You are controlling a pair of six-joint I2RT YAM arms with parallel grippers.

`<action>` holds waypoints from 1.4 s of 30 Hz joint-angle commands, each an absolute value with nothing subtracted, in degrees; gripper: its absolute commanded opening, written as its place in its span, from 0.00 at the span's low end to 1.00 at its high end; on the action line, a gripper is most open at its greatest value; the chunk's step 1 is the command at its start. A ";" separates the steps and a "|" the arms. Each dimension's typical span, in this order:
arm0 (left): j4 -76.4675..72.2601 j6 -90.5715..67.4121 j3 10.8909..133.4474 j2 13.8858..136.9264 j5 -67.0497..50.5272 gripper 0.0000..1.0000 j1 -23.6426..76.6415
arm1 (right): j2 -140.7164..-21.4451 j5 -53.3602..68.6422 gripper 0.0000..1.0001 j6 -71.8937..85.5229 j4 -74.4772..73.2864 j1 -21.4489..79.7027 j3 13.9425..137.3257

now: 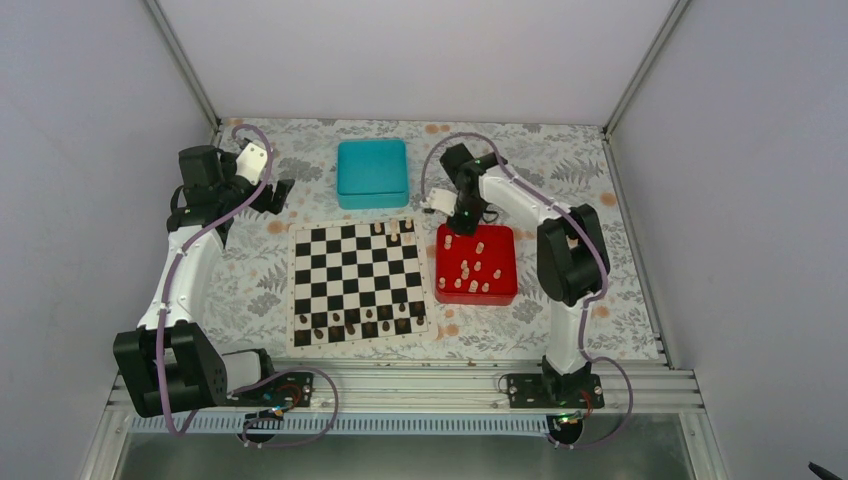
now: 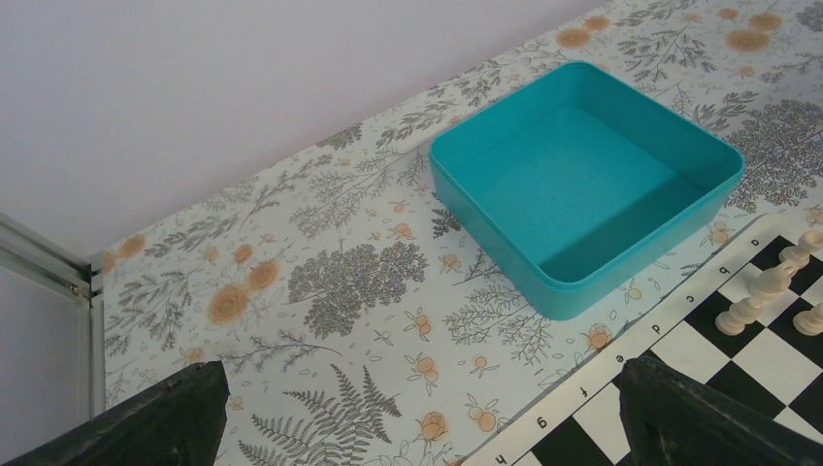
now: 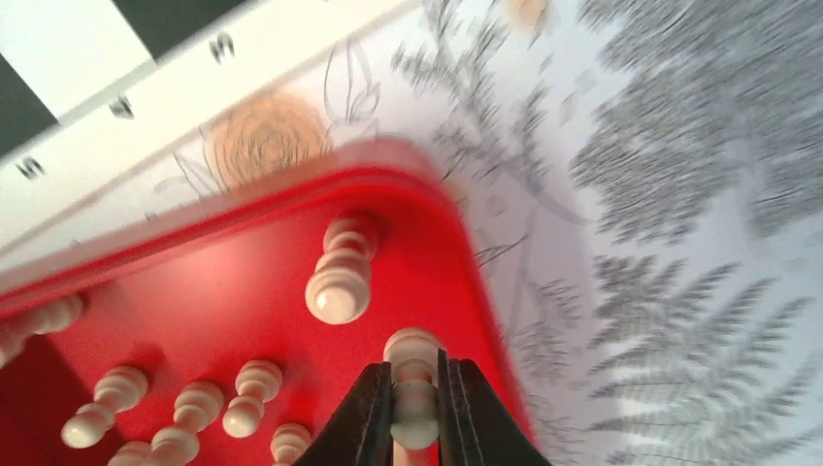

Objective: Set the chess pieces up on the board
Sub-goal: Pick up the chess piece from the storage box, then place the chess piece on the chessboard.

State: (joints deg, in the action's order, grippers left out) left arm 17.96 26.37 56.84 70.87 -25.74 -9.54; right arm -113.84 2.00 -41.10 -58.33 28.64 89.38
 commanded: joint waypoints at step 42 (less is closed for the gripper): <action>18.37 26.89 57.00 70.46 -28.77 1.00 -9.84 | -138.02 2.96 0.09 -40.52 -58.48 48.67 122.50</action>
